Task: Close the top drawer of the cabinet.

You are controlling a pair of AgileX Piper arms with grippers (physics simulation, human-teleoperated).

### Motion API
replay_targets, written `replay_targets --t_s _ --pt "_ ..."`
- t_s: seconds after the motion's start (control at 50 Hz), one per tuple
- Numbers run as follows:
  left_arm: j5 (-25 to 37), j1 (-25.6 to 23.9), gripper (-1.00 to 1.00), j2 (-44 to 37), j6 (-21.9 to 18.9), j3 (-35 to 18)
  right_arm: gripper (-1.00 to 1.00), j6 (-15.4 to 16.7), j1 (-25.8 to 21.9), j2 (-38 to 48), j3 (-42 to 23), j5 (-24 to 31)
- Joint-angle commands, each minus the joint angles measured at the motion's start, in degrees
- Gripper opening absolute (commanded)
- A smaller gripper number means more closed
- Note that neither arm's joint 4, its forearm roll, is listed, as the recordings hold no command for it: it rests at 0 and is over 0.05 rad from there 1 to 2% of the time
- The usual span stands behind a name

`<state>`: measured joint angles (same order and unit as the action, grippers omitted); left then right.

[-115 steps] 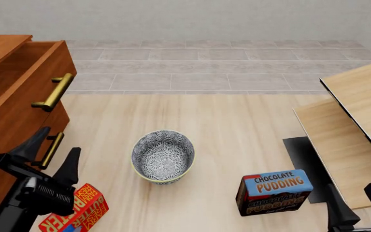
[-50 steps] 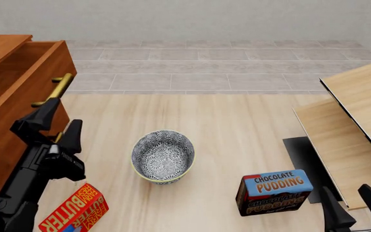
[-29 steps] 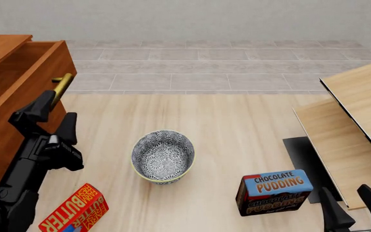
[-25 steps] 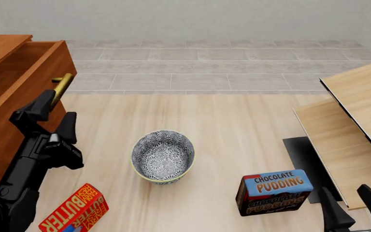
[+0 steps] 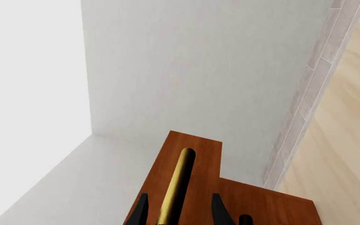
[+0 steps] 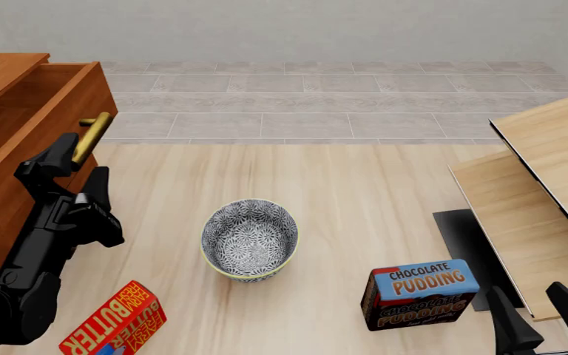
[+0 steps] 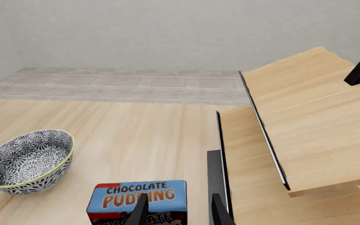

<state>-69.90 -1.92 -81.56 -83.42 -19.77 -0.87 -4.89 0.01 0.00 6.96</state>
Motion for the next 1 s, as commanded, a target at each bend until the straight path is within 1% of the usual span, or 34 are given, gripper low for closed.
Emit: replay_targets --t_s 0.02,0.24,0.54,1.0 --pt "0.0 1.0 1.00 -0.8 0.1 0.1 1.00 -0.1 0.0 0.0 0.0 -0.1" --pt "0.0 2.0 1.00 -0.4 0.0 1.1 1.00 -0.1 -0.2 0.0 0.0 -0.1" --pt "0.0 3.9 1.00 -0.8 -0.1 1.1 1.00 0.1 -0.2 0.0 0.0 -0.1" --pt "0.0 6.1 1.00 -1.8 0.0 -0.3 1.00 0.1 -0.6 0.0 0.0 0.0"
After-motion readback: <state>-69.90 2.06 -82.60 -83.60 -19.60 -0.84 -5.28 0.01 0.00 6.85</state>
